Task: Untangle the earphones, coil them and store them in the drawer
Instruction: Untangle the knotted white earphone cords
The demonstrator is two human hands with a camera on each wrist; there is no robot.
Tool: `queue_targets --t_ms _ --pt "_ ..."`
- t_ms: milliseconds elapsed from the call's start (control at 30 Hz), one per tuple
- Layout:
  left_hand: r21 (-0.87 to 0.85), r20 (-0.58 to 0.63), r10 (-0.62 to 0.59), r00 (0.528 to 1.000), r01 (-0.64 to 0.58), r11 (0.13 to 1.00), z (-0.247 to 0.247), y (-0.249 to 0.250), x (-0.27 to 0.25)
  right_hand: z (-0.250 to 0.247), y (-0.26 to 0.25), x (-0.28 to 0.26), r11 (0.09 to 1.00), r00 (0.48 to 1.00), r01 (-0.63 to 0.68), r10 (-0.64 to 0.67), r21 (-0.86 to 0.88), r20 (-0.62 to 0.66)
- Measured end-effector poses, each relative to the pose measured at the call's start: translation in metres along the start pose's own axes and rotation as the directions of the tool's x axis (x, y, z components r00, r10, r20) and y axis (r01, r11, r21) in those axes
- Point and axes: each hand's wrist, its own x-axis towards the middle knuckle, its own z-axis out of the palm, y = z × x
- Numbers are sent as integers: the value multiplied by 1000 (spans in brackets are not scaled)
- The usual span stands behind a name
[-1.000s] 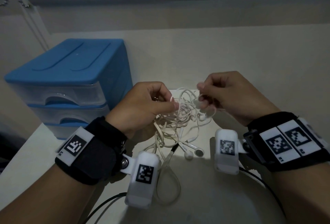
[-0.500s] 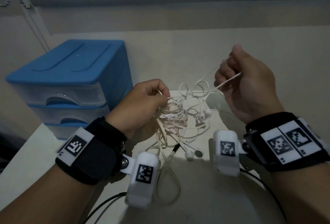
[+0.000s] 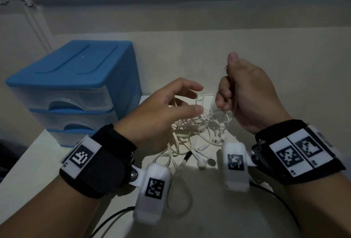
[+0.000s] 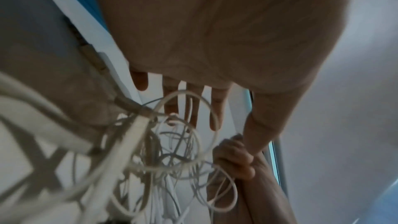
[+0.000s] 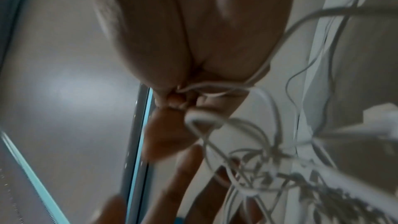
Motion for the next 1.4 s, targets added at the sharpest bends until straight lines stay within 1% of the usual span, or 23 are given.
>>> queue_targets --t_ms 67,167,200,267,300,367,433,500,600,700,767,833,867,900,967,1033,1067,1167,1267,1333,1400 --pt "-21 66 30 997 -28 999 3 0 -2 6 0 -3 998 991 -33 25 60 129" --pt "-163 100 61 993 -44 986 7 -1 -4 12 -1 -8 981 938 -97 35 167 344" --pt "-168 108 63 992 -45 985 8 0 -5 13 -1 -10 978 919 -105 27 178 393" --pt "-105 127 60 990 -47 993 7 0 -6 12 -2 -12 984 904 -77 1 159 428" --pt "-59 134 51 990 -43 997 6 0 -5 11 -2 -11 990 907 -49 -12 135 420" --pt "-18 124 20 992 -18 1000 4 -2 -5 7 -3 -8 998 928 15 -39 66 371" --pt "-9 81 1 997 0 1000 2 -3 -4 2 -3 -4 997 953 75 -72 0 293" --pt "-16 29 -18 999 18 1000 1 -4 -2 -2 -1 0 994 972 109 -100 -31 212" --pt "-11 -35 -28 999 28 1000 0 -3 0 -6 4 3 994 988 103 -98 -35 121" --pt "-31 -41 -57 997 56 998 -2 -3 0 -9 8 6 994 997 75 -74 -73 22" --pt "-86 -39 -75 996 72 994 -2 -4 0 -11 7 7 989 996 72 -78 -126 -50" --pt "-187 -41 -91 995 81 979 -1 -4 -1 -15 4 7 972 990 91 -113 -215 -89" --pt "-224 -45 -96 994 83 971 0 -4 -1 -16 2 6 964 988 112 -134 -242 -80" --pt "-248 -56 -99 994 82 965 1 -3 -1 -18 1 5 956 987 142 -158 -258 -41" --pt "-268 -81 -91 992 67 961 1 -3 0 -19 -1 3 921 977 213 -190 -325 101" --pt "-243 -104 -69 992 42 969 1 -4 2 -18 -1 0 870 960 247 -162 -426 226" --pt "-235 -113 -60 992 32 972 0 -5 3 -17 0 0 851 956 250 -141 -463 257" --pt "-229 -124 -51 991 21 973 -1 -5 4 -12 3 -2 816 949 246 -91 -524 303" --pt "-197 -115 -35 993 11 980 0 -4 3 -7 5 -3 788 936 267 -75 -556 343" --pt "-197 -115 -31 993 8 980 1 -3 4 -5 6 -4 794 937 266 -81 -546 340" --pt "-210 -114 -31 993 6 978 0 -3 4 -6 7 -2 815 949 263 -121 -517 293"
